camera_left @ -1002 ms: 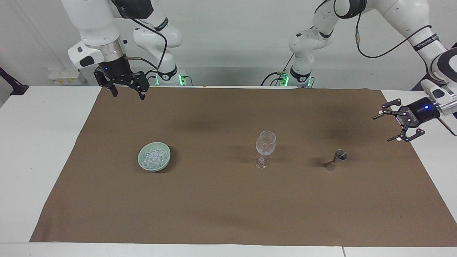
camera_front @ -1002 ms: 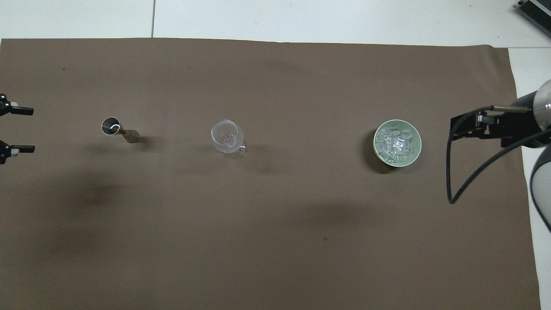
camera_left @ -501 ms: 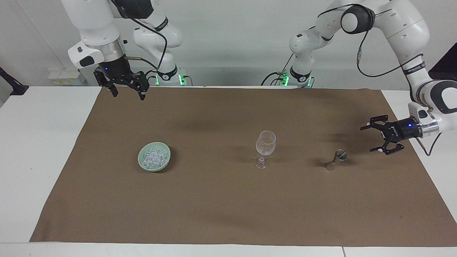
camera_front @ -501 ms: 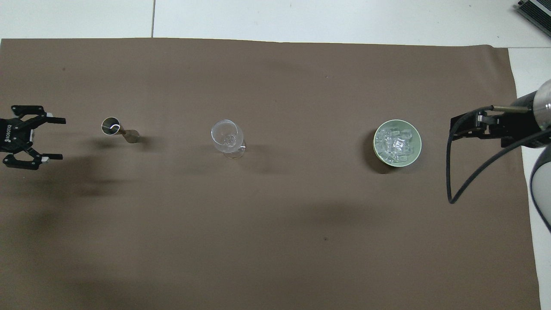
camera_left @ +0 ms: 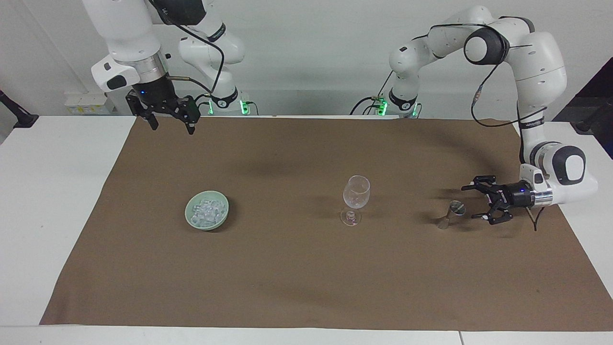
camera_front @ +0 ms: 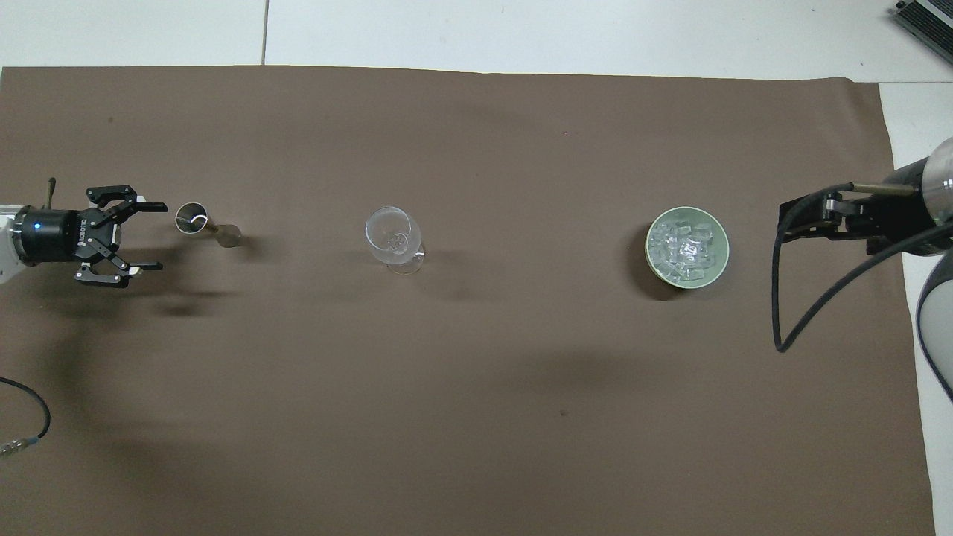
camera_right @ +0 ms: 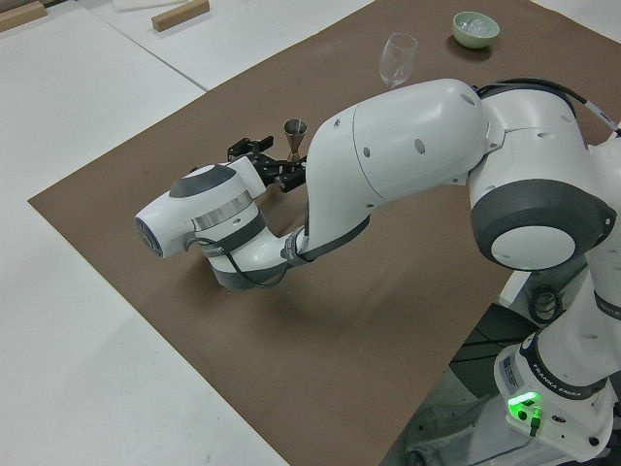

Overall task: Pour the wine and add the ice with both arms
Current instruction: 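Reach the left gripper to the small metal cup and grasp it, then lift the metal cup with the left gripper toward the clear glass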

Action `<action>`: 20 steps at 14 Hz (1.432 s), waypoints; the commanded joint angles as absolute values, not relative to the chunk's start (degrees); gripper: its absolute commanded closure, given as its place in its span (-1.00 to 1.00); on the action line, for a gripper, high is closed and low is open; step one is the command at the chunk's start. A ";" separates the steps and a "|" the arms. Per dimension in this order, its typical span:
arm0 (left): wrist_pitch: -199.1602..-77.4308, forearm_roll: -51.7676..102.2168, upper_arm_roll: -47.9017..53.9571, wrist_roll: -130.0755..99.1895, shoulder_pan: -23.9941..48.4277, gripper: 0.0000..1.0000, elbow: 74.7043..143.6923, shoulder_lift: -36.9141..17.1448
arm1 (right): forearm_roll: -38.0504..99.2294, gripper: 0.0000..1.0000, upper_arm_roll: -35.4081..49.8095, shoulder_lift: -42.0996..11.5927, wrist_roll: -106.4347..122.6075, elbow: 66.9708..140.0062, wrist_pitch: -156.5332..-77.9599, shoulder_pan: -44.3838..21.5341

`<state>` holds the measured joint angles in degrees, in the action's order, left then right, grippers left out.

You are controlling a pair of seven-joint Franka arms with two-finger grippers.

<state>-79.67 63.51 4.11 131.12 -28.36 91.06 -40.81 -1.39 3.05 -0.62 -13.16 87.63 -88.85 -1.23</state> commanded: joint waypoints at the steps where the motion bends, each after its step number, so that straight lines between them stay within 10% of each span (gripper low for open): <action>1: -77.87 64.77 5.18 134.47 -29.79 -1.00 89.91 -43.50 | -0.44 -1.00 3.43 -0.97 -12.22 86.92 -88.51 -0.44; 20: -81.91 71.54 7.03 139.39 -27.33 -0.50 91.05 -47.90 | -0.44 -1.00 3.34 -0.97 -12.30 86.92 -88.51 -0.44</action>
<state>-80.89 70.34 7.40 138.75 -28.32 91.06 -47.42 -1.39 3.05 -0.62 -13.16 87.63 -88.85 -1.23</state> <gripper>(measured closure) 0.247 0.000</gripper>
